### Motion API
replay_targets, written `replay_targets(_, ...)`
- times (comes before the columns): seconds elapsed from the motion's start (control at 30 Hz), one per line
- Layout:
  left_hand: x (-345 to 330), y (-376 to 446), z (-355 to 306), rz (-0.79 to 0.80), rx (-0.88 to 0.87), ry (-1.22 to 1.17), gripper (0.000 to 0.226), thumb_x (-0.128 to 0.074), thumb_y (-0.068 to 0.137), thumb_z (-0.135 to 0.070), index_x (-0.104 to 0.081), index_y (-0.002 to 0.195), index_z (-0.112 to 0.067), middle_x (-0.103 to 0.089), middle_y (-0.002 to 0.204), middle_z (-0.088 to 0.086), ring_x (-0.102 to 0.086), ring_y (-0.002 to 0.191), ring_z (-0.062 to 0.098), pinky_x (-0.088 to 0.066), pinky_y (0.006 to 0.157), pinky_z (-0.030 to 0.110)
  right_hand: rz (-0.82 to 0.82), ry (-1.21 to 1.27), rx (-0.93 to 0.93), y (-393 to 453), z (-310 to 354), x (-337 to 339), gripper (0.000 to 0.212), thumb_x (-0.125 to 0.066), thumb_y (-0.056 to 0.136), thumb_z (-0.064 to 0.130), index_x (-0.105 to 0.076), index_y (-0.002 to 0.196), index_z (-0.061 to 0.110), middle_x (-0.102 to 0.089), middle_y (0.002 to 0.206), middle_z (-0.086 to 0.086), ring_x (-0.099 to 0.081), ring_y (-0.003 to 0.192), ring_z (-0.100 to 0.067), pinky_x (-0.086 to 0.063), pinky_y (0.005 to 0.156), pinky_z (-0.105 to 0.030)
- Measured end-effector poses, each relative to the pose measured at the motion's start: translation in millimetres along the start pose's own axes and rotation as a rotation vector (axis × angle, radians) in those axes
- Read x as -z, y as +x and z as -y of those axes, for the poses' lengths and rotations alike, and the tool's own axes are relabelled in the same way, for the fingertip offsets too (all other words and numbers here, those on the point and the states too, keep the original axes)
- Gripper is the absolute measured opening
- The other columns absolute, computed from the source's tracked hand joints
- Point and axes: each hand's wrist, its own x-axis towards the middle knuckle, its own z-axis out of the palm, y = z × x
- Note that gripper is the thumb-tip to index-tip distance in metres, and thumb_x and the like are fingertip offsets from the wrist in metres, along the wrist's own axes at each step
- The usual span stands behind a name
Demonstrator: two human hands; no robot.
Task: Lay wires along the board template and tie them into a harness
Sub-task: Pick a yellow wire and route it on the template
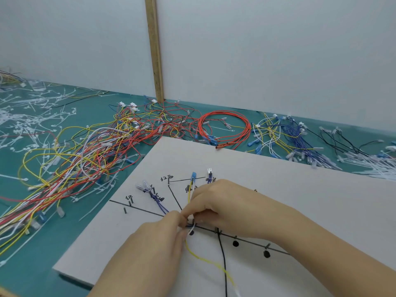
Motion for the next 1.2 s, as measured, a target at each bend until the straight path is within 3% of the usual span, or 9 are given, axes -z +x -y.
replay_targets(0.07, 1.1, -3.3, 0.8, 0.022, 0.016, 0.003, 0.003, -0.032, 0.096, -0.041, -0.032, 0.098, -0.039, -0.053, 0.085, -0.005, -0.054, 0.091, 0.014, -0.042, 0.078, 0.023, 0.011, -0.01, 0.001, 0.4, -0.1, -0.1, 0.034, -0.049, 0.09, 0.005, -0.067, 0.114, 0.022, -0.063, 0.102, -0.004, -0.055, 0.097, -0.019, -0.041, 0.086, -0.035)
replay_targets(0.3, 4.2, -5.0, 2.6, 0.024, 0.01, -0.023, 0.019, -0.04, 0.092, -0.047, -0.036, 0.079, -0.034, -0.04, 0.061, -0.003, -0.041, 0.062, 0.007, -0.031, 0.054, 0.019, -0.006, -0.005, 0.005, -1.7, 1.0, -2.5, 0.032, -0.05, 0.091, 0.007, -0.066, 0.112, 0.024, -0.06, 0.097, -0.003, -0.054, 0.091, -0.016, -0.041, 0.08, -0.03)
replay_targets(0.53, 5.7, -6.9, 5.7, 0.05, -0.004, -0.026, 0.02, -0.038, 0.092, -0.047, -0.038, 0.075, -0.036, -0.044, 0.061, 0.002, -0.043, 0.063, 0.006, -0.033, 0.058, 0.018, -0.047, 0.008, 0.014, -1.0, -3.2, -4.0, 0.018, -0.057, 0.088, 0.009, -0.071, 0.096, 0.016, -0.066, 0.092, -0.002, -0.057, 0.084, -0.013, -0.043, 0.08, -0.03)
replay_targets(0.73, 11.7, -6.7, 6.8, 0.029, -0.019, -0.017, 0.02, -0.041, 0.091, -0.047, -0.041, 0.073, -0.037, -0.045, 0.061, -0.001, -0.042, 0.061, 0.005, -0.033, 0.056, 0.016, -0.059, 0.022, 0.017, -3.4, -2.3, -2.7, 0.02, -0.054, 0.087, 0.01, -0.071, 0.095, 0.017, -0.062, 0.082, 0.004, -0.04, 0.065, -0.004, -0.04, 0.072, -0.021)
replay_targets(0.8, 15.8, -5.3, 10.4, 0.014, -0.042, -0.009, 0.02, -0.043, 0.09, -0.046, -0.045, 0.073, -0.037, -0.055, 0.066, -0.01, -0.044, 0.061, 0.003, -0.033, 0.055, 0.016, -0.079, 0.054, 0.007, -4.2, -0.6, -3.3, 0.016, -0.055, 0.087, 0.017, -0.071, 0.091, 0.017, -0.057, 0.075, 0.008, -0.044, 0.064, -0.005, -0.042, 0.071, -0.022)
replay_targets(0.87, 23.3, -3.4, 14.4, 0.019, -0.073, 0.02, 0.019, -0.046, 0.088, -0.046, -0.048, 0.071, -0.037, -0.049, 0.068, -0.041, -0.045, 0.06, 0.001, -0.032, 0.053, 0.016, -0.09, 0.102, -0.017, -3.9, 1.1, -4.4, 0.016, -0.059, 0.086, 0.029, -0.07, 0.086, 0.018, -0.059, 0.074, 0.008, -0.05, 0.067, -0.006, -0.044, 0.07, -0.025)
replay_targets(0.9, 28.0, -2.1, 16.9, 0.021, -0.086, 0.04, 0.02, -0.047, 0.087, -0.047, -0.049, 0.07, -0.037, -0.046, 0.068, -0.045, -0.046, 0.06, -0.001, -0.031, 0.052, 0.016, -0.092, 0.118, -0.033, -3.3, 1.3, -5.1, 0.017, -0.061, 0.085, 0.033, -0.07, 0.085, 0.019, -0.059, 0.074, 0.008, -0.052, 0.069, -0.006, -0.045, 0.07, -0.025)
replay_targets(1.07, 60.1, 12.3, 41.7, 0.009, -0.141, 0.004, 0.019, -0.06, 0.083, -0.033, -0.057, 0.065, -0.034, -0.051, 0.067, -0.043, -0.049, 0.07, -0.017, -0.039, 0.06, 0.007, -0.109, 0.2, -0.092, -1.3, -1.2, -7.4, 0.009, -0.065, 0.082, 0.025, -0.072, 0.083, 0.02, -0.066, 0.078, 0.008, -0.057, 0.074, -0.004, -0.048, 0.073, -0.022)
replay_targets(1.2, 73.9, 31.4, 59.5, 0.073, -0.134, -0.147, 0.022, -0.066, 0.081, -0.016, -0.066, 0.072, -0.036, -0.064, 0.066, -0.023, -0.056, 0.056, -0.004, -0.043, 0.054, 0.009, -0.102, 0.27, -0.124, -1.4, -2.7, -7.5, 0.009, -0.066, 0.081, 0.022, -0.074, 0.086, 0.02, -0.069, 0.082, 0.007, -0.059, 0.077, -0.002, -0.048, 0.076, -0.023)
